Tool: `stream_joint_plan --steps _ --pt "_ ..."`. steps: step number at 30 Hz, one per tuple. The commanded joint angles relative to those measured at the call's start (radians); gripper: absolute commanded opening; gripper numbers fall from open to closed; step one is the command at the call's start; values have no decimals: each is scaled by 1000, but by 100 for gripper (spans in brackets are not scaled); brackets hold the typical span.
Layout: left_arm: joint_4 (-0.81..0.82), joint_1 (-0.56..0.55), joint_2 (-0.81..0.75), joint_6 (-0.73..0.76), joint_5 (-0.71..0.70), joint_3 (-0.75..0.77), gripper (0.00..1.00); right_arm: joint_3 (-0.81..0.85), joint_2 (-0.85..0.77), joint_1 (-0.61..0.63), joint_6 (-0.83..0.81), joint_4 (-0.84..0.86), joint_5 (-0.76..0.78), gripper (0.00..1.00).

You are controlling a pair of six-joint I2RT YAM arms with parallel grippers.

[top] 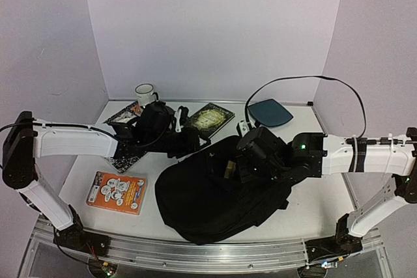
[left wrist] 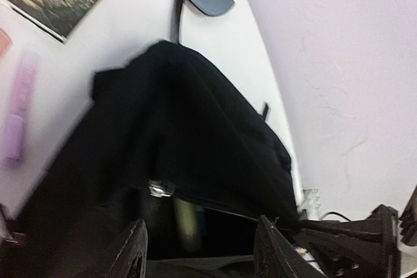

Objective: Pack the student bag
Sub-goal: Pick up the pen at the center of the board.

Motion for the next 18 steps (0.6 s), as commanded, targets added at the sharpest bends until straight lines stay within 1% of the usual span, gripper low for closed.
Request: stream_joint_plan --steps 1,6,11,18 --pt "-194 33 -21 162 -157 75 57 -11 -74 7 37 -111 79 0" --pt "-298 76 43 226 -170 135 57 -24 -110 6 47 -162 93 0" --pt "-383 108 157 277 -172 205 56 -32 -129 7 47 -178 85 0" --pt "-419 121 333 324 -179 323 56 -14 -109 7 22 -182 72 0"
